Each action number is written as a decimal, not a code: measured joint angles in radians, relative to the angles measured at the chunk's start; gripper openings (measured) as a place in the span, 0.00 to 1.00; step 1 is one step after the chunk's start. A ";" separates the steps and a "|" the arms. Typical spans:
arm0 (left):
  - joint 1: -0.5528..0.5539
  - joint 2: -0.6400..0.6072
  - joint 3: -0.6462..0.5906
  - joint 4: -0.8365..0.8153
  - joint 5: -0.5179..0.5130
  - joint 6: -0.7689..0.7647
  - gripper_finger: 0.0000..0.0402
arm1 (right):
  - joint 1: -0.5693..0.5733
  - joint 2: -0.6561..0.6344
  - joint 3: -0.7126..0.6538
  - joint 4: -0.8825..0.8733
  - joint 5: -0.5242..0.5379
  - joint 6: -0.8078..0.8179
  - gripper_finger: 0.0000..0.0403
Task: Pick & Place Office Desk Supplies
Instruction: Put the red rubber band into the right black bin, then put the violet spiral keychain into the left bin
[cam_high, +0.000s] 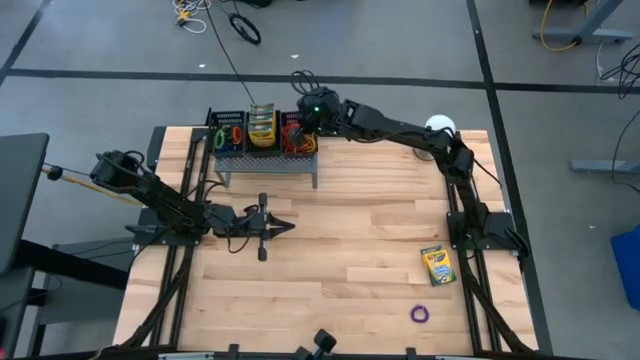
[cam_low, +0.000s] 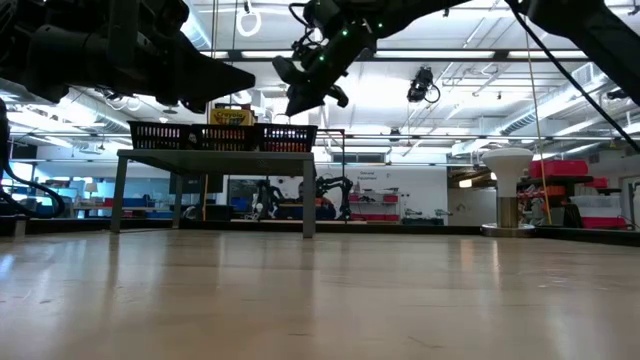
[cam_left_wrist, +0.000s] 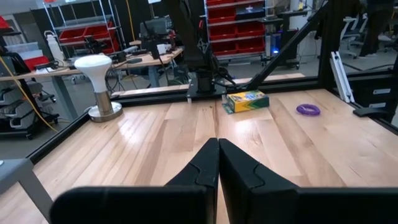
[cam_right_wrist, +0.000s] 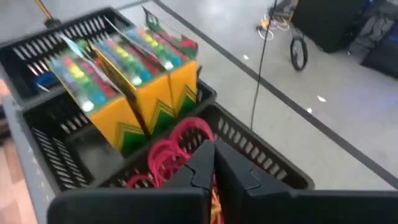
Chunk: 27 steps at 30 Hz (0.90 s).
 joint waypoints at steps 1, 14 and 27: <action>0.000 0.000 0.000 0.003 0.000 0.000 0.04 | 0.000 0.000 0.000 -0.005 0.000 0.001 0.06; 0.000 0.000 0.000 -0.001 0.000 0.000 0.04 | 0.003 -0.069 0.000 -0.133 -0.019 0.012 0.34; 0.000 0.000 0.000 0.000 0.000 0.000 0.04 | 0.078 -0.137 0.001 -0.203 0.019 -0.102 0.02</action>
